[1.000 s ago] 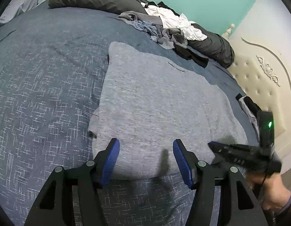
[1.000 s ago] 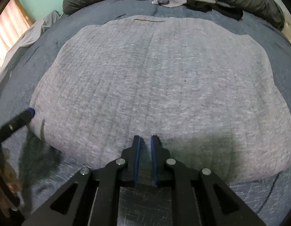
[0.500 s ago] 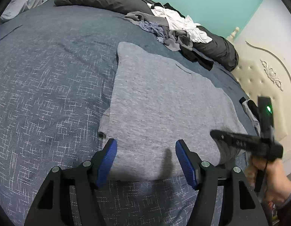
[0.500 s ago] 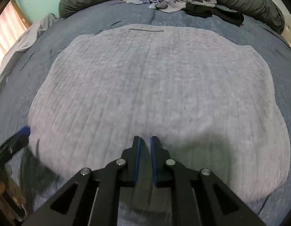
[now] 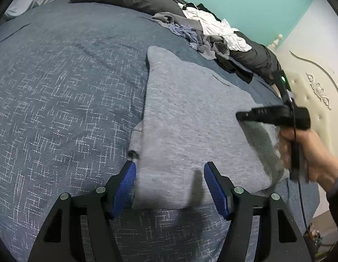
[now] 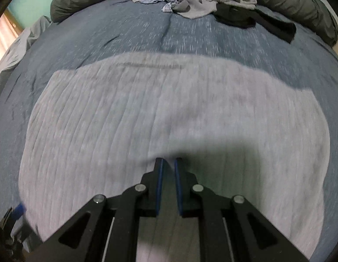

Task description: Fold clothes

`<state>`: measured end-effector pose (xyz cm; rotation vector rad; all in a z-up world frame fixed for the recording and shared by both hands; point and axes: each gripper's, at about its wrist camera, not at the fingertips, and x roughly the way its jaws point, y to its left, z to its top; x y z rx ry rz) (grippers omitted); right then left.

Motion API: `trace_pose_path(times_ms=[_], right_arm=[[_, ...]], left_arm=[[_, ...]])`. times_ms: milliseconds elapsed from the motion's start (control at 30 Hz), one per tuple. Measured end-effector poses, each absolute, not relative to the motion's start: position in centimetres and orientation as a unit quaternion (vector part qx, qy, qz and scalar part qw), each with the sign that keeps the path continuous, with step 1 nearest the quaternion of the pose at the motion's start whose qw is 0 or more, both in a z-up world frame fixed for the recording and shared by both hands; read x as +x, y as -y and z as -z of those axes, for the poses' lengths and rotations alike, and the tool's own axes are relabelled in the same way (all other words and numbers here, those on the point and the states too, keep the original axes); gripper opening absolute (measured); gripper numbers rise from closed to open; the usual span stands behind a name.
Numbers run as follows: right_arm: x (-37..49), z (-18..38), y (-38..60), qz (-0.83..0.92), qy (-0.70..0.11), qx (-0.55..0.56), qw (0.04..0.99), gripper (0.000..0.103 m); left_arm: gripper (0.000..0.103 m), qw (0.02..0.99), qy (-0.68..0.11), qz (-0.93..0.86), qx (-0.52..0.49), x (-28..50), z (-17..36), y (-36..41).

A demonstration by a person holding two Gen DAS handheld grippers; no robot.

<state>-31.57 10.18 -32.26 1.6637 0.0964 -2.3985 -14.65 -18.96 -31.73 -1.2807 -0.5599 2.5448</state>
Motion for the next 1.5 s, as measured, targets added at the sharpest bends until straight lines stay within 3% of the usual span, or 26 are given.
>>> trace_pose_path(times_ms=[400,600,1033,1500], right_arm=[[-40.3,32.4,-8.8,0.827,-0.02,0.553,0.096,0.01],[-40.8,31.9,-9.3,0.827,-0.009,0.552,0.104,0.01],[-25.2,31.6,-11.9,0.773,0.001,0.612,0.167,0.01],[-14.1,30.7,-16.8,0.774,0.032,0.596,0.213,0.01]], left_arm=[[0.069,0.109,0.213,-0.864,-0.442,-15.0,32.6,20.8],[0.069,0.112,0.213,-0.864,-0.443,-15.2,32.8,20.5],[0.07,0.11,0.218,-0.868,-0.432,-14.4,31.8,19.8],[0.07,0.104,0.219,-0.865,-0.44,-13.9,30.9,18.6]])
